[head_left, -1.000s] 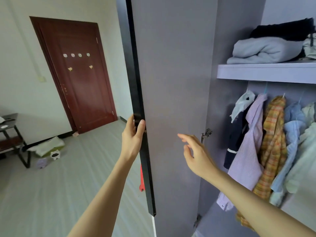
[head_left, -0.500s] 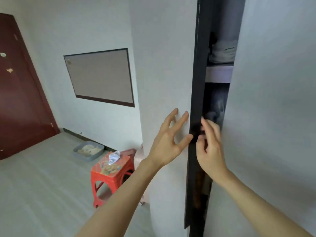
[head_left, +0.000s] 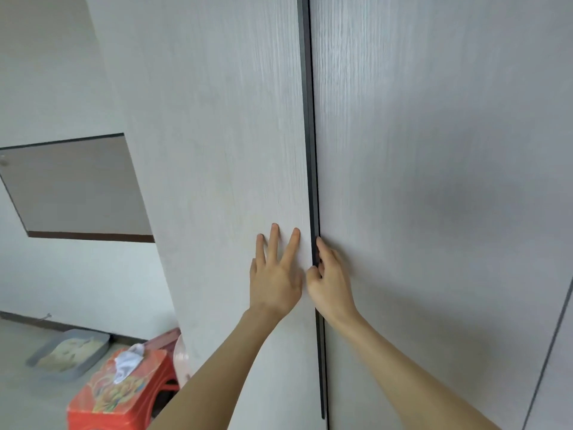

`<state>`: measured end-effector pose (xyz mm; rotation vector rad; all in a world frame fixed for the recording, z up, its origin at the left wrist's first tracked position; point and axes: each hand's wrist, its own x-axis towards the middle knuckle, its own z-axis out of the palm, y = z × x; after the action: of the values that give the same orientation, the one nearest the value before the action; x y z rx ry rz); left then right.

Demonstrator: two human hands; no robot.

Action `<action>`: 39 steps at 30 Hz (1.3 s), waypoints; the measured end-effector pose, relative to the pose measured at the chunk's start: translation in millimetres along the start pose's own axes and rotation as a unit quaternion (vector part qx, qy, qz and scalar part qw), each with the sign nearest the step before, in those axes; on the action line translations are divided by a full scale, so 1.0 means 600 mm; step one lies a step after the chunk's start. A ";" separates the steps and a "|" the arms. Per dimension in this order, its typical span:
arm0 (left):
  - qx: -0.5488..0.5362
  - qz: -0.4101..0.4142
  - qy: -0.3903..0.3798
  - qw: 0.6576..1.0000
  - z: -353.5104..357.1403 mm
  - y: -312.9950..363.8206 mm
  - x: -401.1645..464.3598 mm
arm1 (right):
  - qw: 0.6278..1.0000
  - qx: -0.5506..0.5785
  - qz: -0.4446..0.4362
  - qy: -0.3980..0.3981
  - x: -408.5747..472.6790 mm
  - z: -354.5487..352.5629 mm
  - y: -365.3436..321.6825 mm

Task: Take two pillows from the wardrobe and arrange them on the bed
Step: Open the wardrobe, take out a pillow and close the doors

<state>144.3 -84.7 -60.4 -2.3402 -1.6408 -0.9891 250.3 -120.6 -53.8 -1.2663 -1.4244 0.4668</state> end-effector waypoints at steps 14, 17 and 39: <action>0.083 0.012 0.012 0.996 0.026 -0.026 0.032 | 0.880 -0.406 -0.223 0.105 0.032 -0.005 0.020; 0.156 0.050 0.012 0.987 0.023 -0.071 0.041 | 0.771 -0.603 -0.206 -0.002 0.045 -0.010 0.029; 0.089 -0.534 0.098 0.835 -0.139 -0.393 -0.447 | 0.783 -0.167 -0.269 -0.535 -0.198 0.471 0.007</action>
<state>-152.7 -240.1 -209.6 -1.0052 -2.7961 -1.0427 -20.6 -120.9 -197.7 -0.7337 -2.8400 0.5749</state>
